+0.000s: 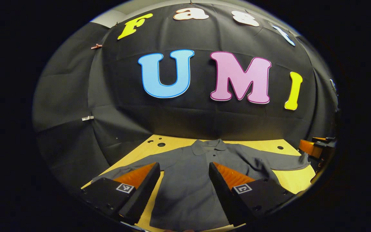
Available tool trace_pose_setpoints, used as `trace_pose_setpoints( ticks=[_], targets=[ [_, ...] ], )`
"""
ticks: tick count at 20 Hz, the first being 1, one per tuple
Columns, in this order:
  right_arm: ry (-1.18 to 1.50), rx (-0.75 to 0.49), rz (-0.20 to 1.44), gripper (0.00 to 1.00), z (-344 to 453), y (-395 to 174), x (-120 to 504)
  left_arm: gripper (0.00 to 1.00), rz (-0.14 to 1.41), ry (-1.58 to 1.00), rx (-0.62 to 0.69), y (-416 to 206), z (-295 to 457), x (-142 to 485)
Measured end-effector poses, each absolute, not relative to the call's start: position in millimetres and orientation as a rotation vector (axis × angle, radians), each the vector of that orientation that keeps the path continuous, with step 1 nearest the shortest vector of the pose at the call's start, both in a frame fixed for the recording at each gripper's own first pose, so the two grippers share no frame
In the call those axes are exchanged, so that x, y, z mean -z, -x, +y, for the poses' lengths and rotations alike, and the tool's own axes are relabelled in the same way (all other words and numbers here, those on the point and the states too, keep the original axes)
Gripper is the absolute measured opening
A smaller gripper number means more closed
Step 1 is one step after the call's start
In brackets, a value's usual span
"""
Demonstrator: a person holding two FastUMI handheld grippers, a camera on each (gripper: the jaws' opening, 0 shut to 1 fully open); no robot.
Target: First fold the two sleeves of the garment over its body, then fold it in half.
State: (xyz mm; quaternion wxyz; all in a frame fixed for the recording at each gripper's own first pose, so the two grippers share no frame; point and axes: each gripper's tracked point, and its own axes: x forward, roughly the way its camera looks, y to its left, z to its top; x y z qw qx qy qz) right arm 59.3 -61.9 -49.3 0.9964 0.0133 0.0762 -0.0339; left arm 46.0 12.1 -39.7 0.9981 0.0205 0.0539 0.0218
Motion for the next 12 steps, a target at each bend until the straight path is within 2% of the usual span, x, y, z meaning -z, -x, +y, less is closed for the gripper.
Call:
trace_pose_setpoints(
  ticks=[8,12],
  targets=[
    [-0.01,0.277,0.304,0.98,-161.1,-98.2,94.1,0.96,0.146,-0.045,-0.053,-55.4,9.3,46.1],
    [-0.086,0.401,0.404,0.98,-220.9,-120.6,125.5,0.96,0.169,-0.074,-0.081,-61.9,17.7,43.7]
  ],
)
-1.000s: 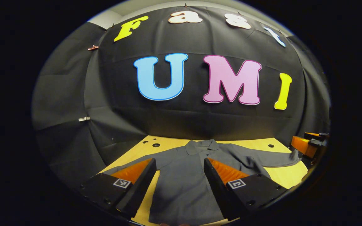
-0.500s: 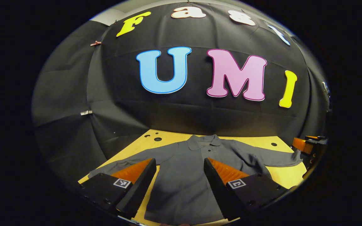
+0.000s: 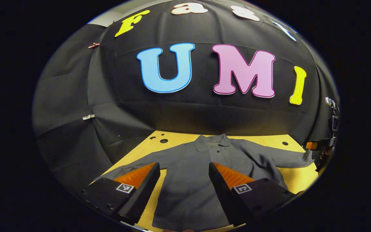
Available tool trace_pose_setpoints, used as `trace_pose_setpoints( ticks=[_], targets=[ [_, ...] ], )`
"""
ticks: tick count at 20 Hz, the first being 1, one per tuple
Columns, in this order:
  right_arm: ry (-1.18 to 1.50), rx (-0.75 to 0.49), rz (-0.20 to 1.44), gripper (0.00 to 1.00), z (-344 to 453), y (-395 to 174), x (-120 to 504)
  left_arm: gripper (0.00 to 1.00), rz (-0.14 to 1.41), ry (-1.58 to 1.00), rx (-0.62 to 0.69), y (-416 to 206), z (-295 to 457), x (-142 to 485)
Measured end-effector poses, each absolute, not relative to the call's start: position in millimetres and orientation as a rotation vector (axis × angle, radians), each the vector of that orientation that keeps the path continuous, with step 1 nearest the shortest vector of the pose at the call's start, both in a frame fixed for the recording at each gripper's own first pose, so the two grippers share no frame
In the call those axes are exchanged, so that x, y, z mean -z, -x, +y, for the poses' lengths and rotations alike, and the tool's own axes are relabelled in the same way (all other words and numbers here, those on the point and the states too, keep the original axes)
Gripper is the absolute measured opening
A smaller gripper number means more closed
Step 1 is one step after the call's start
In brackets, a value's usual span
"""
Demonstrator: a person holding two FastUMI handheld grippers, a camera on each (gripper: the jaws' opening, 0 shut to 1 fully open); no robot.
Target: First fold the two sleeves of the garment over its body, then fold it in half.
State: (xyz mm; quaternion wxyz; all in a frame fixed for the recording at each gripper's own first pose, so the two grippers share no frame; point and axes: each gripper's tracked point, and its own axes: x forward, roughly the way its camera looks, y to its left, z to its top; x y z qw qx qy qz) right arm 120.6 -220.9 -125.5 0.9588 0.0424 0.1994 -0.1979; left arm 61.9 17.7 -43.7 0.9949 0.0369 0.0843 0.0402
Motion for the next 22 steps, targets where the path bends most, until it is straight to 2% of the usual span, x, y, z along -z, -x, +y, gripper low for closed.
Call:
trace_pose_setpoints(
  ticks=[11,12,13,17,22],
  targets=[
    [-0.251,0.616,0.63,0.98,-336.7,-136.3,210.8,0.96,0.233,-0.076,-0.161,-73.5,40.2,44.4],
    [-0.267,0.647,0.655,0.98,-351.9,-138.6,225.8,0.92,0.239,-0.086,-0.158,-73.3,38.2,44.6],
    [-0.273,0.677,0.686,0.98,-362.7,-140.6,241.2,0.95,0.252,-0.095,-0.159,-73.3,36.2,48.4],
    [-0.29,0.688,0.751,0.98,-378.0,-153.5,275.9,0.95,0.278,-0.101,-0.14,-71.2,22.8,56.2],
    [-0.318,0.664,0.77,0.98,-378.0,-162.1,289.3,0.96,0.29,-0.125,-0.119,-68.4,5.6,59.4]
  ],
)
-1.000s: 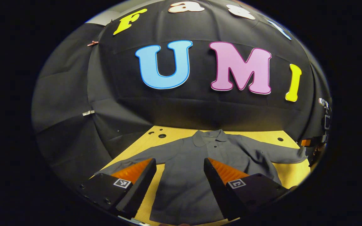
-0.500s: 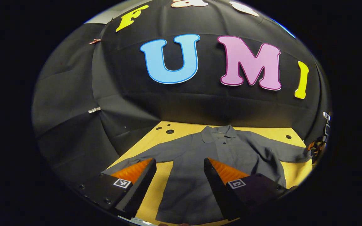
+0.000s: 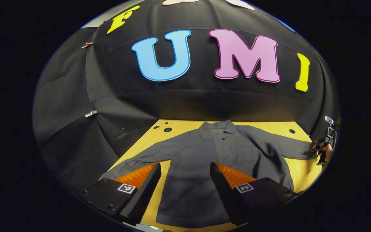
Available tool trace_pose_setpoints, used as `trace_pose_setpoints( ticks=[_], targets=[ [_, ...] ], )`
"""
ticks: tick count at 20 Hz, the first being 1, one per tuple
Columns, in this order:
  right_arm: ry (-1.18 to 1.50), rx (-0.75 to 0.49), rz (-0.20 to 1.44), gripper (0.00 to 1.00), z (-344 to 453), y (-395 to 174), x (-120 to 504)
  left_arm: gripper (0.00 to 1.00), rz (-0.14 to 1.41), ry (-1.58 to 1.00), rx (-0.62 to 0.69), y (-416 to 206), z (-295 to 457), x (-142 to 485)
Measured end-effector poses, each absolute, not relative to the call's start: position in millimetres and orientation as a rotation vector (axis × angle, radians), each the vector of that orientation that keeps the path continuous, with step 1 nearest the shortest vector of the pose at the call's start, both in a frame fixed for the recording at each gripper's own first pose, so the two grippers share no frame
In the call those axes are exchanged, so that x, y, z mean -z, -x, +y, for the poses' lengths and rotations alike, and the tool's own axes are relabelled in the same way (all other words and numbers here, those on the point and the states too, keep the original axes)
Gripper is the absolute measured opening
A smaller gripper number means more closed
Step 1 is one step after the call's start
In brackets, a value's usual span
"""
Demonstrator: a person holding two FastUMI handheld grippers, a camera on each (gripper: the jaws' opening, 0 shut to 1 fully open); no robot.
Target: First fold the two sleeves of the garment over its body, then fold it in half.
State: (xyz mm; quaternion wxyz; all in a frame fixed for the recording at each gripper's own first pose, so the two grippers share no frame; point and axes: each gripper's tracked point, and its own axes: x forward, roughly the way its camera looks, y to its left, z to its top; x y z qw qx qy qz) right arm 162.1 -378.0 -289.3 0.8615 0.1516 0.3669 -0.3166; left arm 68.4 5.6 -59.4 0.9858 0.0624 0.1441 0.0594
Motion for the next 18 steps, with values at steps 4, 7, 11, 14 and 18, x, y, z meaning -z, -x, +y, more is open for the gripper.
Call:
trace_pose_setpoints(
  ticks=[4,7,11,14,18],
  targets=[
    [-0.292,0.602,0.757,0.76,-372.5,-163.6,286.7,0.98,0.302,-0.089,-0.113,-68.6,-6.1,66.9],
    [-0.213,0.574,0.755,0.21,-367.5,-167.8,282.7,0.98,0.31,-0.066,-0.112,-67.1,-11.5,68.9],
    [-0.215,0.514,0.758,0.05,-359.7,-171.4,289.5,0.98,0.294,-0.074,-0.137,-67.4,0.7,63.9],
    [-0.213,0.495,0.741,0.06,-351.1,-170.1,273.3,0.97,0.301,-0.065,-0.155,-65.0,12.7,65.4],
    [-0.111,0.448,0.658,0.06,-335.8,-178.4,228.5,0.97,0.295,-0.07,-0.168,-57.5,35.6,59.9]
  ],
)
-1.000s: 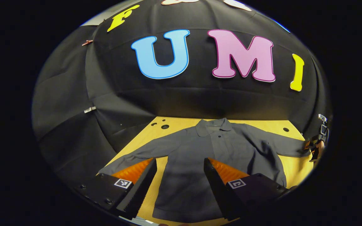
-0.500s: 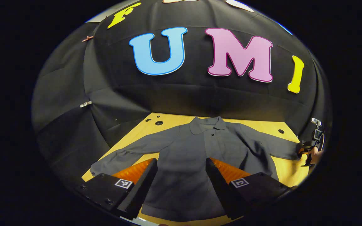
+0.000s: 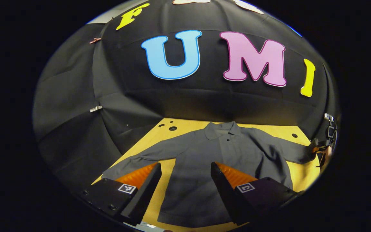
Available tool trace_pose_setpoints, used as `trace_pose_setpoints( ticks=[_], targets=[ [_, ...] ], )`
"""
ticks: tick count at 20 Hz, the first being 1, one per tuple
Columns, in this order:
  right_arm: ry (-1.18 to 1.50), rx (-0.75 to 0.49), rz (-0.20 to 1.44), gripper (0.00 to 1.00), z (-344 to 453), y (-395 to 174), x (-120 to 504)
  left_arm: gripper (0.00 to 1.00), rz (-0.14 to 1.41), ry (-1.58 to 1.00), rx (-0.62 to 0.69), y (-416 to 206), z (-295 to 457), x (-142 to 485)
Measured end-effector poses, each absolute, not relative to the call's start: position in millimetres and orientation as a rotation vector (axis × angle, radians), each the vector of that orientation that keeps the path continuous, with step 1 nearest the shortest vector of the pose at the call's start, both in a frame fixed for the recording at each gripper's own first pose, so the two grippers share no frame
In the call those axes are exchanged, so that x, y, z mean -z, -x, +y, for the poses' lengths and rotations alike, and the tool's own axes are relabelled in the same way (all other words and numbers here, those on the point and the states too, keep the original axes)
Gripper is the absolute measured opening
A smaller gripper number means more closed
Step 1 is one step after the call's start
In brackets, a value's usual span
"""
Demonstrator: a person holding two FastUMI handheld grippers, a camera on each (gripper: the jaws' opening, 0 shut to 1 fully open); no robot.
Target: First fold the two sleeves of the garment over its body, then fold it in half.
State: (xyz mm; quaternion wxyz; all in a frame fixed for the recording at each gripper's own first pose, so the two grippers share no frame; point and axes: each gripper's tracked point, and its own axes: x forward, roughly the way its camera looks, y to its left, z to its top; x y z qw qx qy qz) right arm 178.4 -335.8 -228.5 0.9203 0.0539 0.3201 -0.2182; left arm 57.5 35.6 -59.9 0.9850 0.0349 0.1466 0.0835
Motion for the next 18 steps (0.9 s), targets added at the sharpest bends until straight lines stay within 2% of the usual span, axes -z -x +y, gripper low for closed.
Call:
trace_pose_setpoints(
  ticks=[4,13,18],
  targets=[
    [-0.05,0.374,0.605,0.05,-296.5,-186.0,186.1,0.97,0.309,-0.037,-0.183,-50.9,57.3,59.0],
    [0.017,0.17,0.454,0.05,-148.2,-225.0,72.0,0.97,0.288,-0.052,-0.179,-40.9,111.4,55.8],
    [0.014,0.029,0.428,0.05,-27.7,-251.6,58.5,0.97,0.297,-0.027,-0.218,-31.0,149.3,66.5]
  ],
)
